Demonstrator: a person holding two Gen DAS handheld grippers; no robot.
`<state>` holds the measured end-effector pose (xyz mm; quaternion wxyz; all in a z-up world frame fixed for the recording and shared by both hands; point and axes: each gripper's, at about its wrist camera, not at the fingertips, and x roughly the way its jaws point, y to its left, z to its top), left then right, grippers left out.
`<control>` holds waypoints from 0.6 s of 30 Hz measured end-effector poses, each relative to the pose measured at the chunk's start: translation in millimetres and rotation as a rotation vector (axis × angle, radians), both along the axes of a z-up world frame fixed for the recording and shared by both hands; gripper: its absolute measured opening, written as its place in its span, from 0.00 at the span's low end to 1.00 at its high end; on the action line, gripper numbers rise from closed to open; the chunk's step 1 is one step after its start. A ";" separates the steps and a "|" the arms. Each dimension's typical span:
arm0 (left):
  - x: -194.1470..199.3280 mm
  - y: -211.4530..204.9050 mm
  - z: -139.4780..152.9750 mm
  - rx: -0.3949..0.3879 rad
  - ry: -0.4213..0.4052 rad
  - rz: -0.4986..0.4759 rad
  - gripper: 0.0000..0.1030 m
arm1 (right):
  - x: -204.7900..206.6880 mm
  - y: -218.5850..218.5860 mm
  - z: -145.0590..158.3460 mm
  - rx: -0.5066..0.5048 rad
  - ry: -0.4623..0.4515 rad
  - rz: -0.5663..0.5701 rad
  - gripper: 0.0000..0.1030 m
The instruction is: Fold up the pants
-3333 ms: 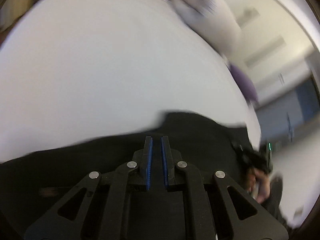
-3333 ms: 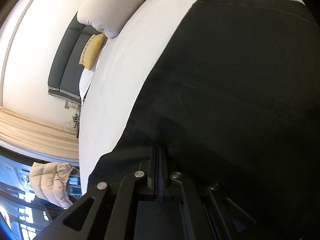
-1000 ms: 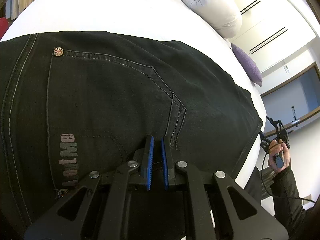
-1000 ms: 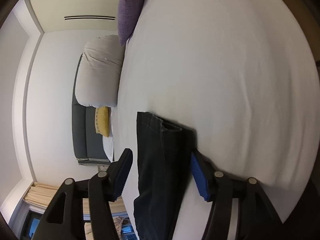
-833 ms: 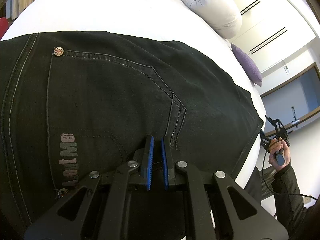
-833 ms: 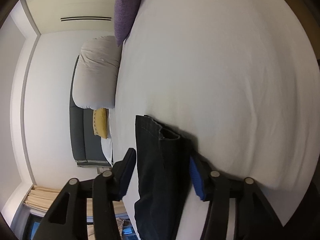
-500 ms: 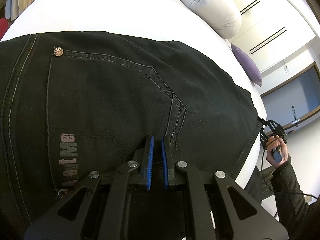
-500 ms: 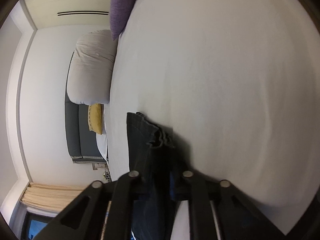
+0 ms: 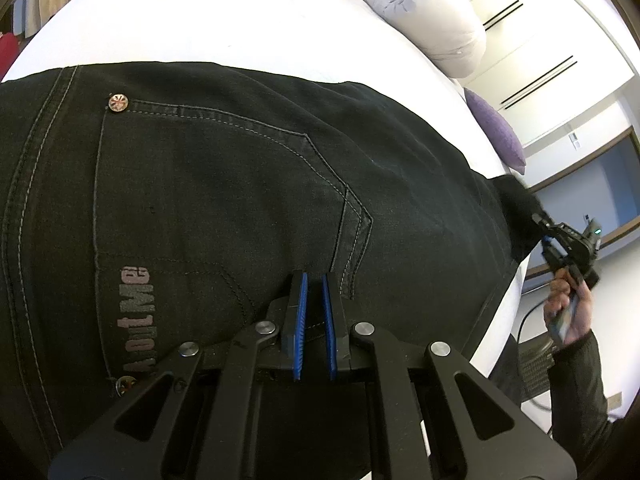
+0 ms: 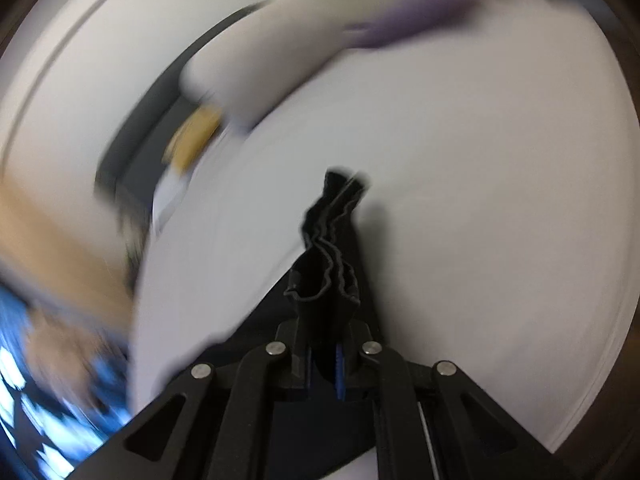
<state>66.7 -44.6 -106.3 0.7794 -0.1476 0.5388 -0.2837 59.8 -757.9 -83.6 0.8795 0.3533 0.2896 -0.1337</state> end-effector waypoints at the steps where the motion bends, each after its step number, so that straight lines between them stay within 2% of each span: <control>1: 0.6 0.2 0.2 0.000 0.005 0.002 0.08 | 8.7 23.1 7.7 -0.081 0.024 0.060 0.09; 3: 1.9 0.2 1.4 0.001 0.014 0.008 0.08 | 28.2 84.1 14.5 -0.282 0.098 0.210 0.09; 5: 3.6 -0.4 5.3 0.009 0.028 0.019 0.08 | 43.3 152.2 3.1 -0.519 0.196 0.365 0.09; 7: 3.9 -3.9 12.7 0.010 0.027 0.016 0.08 | 51.8 200.3 -21.6 -0.675 0.282 0.479 0.09; 9: 3.4 -8.9 21.1 -0.016 0.025 0.004 0.08 | 55.7 227.5 -47.4 -0.794 0.366 0.515 0.09; 11: 2.7 -14.9 29.9 -0.065 0.019 -0.005 0.08 | 54.3 232.2 -54.9 -0.820 0.378 0.492 0.09; 14: 8.2 -30.8 30.7 -0.154 0.066 -0.030 0.08 | 51.8 221.1 -55.2 -0.774 0.368 0.480 0.09; 18: 17.2 -60.8 25.0 -0.223 0.132 -0.066 0.08 | 46.8 226.9 -59.3 -0.841 0.372 0.491 0.09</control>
